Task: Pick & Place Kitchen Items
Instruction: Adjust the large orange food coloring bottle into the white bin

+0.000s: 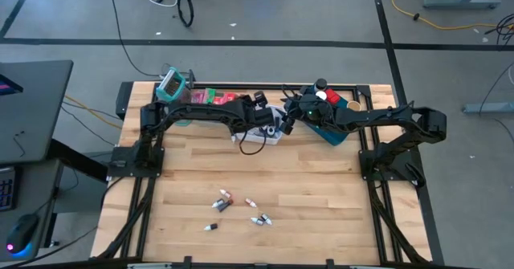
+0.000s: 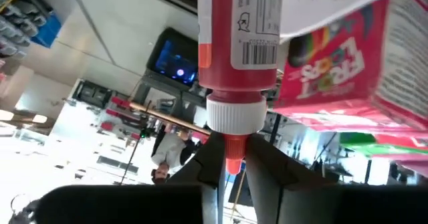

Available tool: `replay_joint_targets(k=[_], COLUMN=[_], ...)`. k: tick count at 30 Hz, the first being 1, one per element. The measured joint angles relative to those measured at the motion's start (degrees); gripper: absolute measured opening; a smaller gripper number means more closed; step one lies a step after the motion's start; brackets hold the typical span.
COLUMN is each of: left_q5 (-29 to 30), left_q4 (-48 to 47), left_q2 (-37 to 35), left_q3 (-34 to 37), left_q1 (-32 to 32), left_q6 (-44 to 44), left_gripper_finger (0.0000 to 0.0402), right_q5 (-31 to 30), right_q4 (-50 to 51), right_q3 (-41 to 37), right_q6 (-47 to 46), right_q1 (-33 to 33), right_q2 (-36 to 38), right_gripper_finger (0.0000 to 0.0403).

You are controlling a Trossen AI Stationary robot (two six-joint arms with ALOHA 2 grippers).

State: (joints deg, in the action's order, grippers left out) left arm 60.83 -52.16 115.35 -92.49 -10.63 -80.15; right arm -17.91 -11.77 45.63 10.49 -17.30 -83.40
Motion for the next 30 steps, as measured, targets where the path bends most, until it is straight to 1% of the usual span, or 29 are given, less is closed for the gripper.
replay_joint_targets(k=[3, 6, 8, 10, 12, 13, 16, 19, 21, 22, 26, 30], left_q5=[-0.63, -1.24, -1.59, -1.55, -1.40, -1.37, -1.28, -0.24, 0.27, 0.30, -0.54, -0.34], left_q4=[1.32, 2.05, 2.01, 1.95, 2.03, 2.05, 2.93, 3.84, 4.00, 4.28, 6.98, 9.94], left_q2=[0.02, 0.02, 0.02, 0.02, 0.02, 0.02, 0.02, 0.02, 0.02, 0.02, 0.02, 0.04], left_q3=[0.00, 0.02, 0.02, 0.02, 0.02, 0.02, 0.02, 0.02, 0.02, 0.02, 0.02, 0.02], left_q1=[0.01, -0.02, -0.02, -0.01, 0.00, 0.00, -0.02, 0.00, 0.00, -0.02, -0.13, -0.31], left_q6=[0.78, 3.70, 6.00, 7.10, 7.01, 6.65, 6.83, 7.26, 6.19, 5.74, 3.77, 0.88], left_gripper_finger=[0.0042, 0.0044, 0.0046, 0.0045, 0.0042, 0.0042, 0.0043, 0.0044, 0.0042, 0.0041, 0.0043, 0.0048], right_q5=[0.00, 0.32, 2.88, 8.78, 14.77, 16.62, 19.72, 22.75, 25.85, 27.56, 29.59, 31.01], right_q4=[-0.97, -4.01, -5.83, -6.60, -7.73, -8.15, -10.13, -11.94, -13.51, -14.65, -19.03, -17.88], right_q3=[0.00, 0.00, 0.00, 0.00, 0.01, 0.04, 0.04, 0.04, 0.04, 0.04, 0.27, 3.06], right_q6=[-0.84, -0.83, -1.59, -3.38, -4.72, -5.37, -6.58, -7.73, -8.28, -8.28, -9.62, -10.04], right_q1=[-0.02, -0.75, -1.97, -3.81, -5.70, -6.69, -8.94, -10.54, -11.05, -11.14, -11.15, -11.17], right_q2=[0.00, 0.00, 0.00, 0.00, -0.63, -1.17, -3.43, -6.24, -8.09, -9.05, -12.81, -16.77], right_gripper_finger=[0.0201, 0.0199, 0.0192, 0.0177, 0.0158, 0.0146, 0.0104, 0.0054, 0.0019, 0.0010, 0.0011, 0.0004])
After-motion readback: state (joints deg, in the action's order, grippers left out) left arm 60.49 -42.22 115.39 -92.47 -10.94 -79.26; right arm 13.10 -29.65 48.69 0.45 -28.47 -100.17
